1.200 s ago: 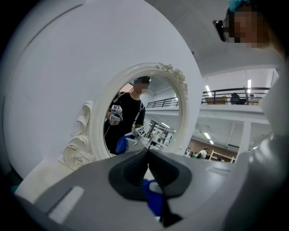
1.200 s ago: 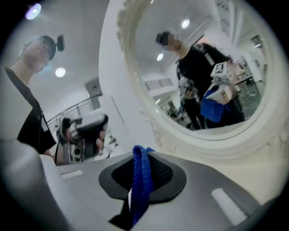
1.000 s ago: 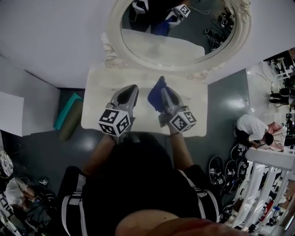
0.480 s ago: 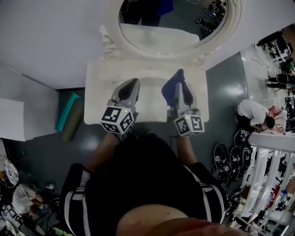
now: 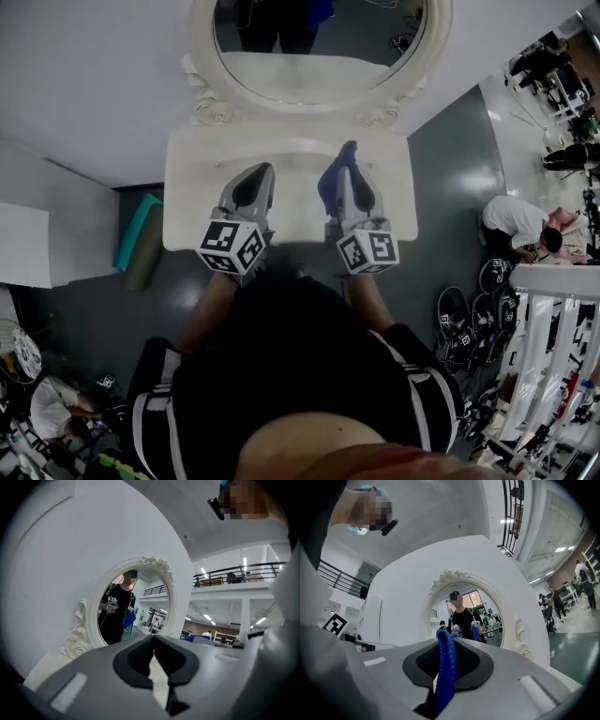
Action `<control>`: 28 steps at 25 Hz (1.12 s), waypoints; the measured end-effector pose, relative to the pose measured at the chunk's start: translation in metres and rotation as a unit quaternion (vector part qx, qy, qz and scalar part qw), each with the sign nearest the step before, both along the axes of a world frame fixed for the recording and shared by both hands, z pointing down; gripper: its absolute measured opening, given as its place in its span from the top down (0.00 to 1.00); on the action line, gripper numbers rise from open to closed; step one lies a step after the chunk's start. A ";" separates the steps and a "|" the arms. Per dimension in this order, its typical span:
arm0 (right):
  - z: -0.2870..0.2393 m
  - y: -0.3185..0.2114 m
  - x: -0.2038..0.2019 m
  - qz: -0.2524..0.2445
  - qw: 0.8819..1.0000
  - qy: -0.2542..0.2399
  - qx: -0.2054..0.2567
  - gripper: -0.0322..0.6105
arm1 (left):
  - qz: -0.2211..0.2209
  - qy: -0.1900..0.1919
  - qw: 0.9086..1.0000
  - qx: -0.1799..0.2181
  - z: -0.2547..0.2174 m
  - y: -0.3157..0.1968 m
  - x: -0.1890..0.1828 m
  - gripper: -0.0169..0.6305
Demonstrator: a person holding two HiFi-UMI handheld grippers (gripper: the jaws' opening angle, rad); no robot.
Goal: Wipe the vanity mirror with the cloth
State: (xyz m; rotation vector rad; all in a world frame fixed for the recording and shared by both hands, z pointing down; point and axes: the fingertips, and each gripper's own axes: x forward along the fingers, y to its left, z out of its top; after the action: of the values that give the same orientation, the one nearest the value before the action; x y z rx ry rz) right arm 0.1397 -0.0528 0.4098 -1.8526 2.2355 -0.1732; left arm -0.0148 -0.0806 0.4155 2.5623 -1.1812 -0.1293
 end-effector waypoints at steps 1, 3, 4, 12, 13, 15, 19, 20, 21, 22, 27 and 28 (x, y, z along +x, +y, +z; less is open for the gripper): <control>0.000 0.000 0.002 0.000 1.000 0.001 0.001 0.89 | -0.001 0.000 1.000 0.001 0.000 0.002 0.003 0.96; 0.001 0.003 0.007 0.000 1.000 0.004 0.003 0.89 | -0.004 -0.001 1.000 0.001 0.001 0.006 0.009 0.96; 0.002 0.005 0.008 -0.001 1.000 0.005 0.005 0.89 | -0.005 -0.002 1.000 0.001 0.001 0.009 0.011 0.96; 0.002 0.005 0.015 0.002 1.000 0.001 0.004 0.89 | -0.011 0.000 1.000 0.002 -0.002 0.013 0.018 0.96; 0.003 0.005 0.016 0.003 1.000 0.002 0.003 0.89 | -0.011 -0.001 1.000 0.001 -0.001 0.013 0.019 0.96; 0.004 0.004 0.018 0.004 1.000 0.006 -0.001 0.89 | -0.012 0.000 1.000 0.000 0.000 0.013 0.021 0.96; 0.008 0.003 0.021 0.004 1.000 0.005 -0.007 0.89 | -0.012 0.002 1.000 -0.005 0.002 0.012 0.024 0.96; 0.009 0.004 0.022 0.004 1.000 0.005 -0.007 0.89 | -0.013 0.002 1.000 -0.006 0.003 0.012 0.024 0.96; 0.009 0.004 0.022 0.004 1.000 0.004 -0.008 0.89 | -0.013 0.001 1.000 -0.005 0.003 0.012 0.025 0.96; 0.009 0.004 0.022 0.003 1.000 0.004 -0.008 0.89 | -0.013 0.000 1.000 -0.005 0.002 0.012 0.025 0.96; 0.006 0.001 0.023 0.002 1.000 0.002 -0.005 0.89 | -0.011 -0.001 1.000 -0.005 -0.001 0.009 0.028 0.96; 0.006 0.000 0.022 0.002 1.000 0.002 -0.005 0.89 | -0.010 -0.001 1.000 -0.005 -0.001 0.009 0.028 0.96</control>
State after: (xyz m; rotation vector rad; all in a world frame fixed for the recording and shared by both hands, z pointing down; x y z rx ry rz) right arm 0.1622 -0.0523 0.4154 -1.8647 2.2369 -0.1790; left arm 0.0132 -0.0714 0.4145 2.5426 -1.2057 -0.1264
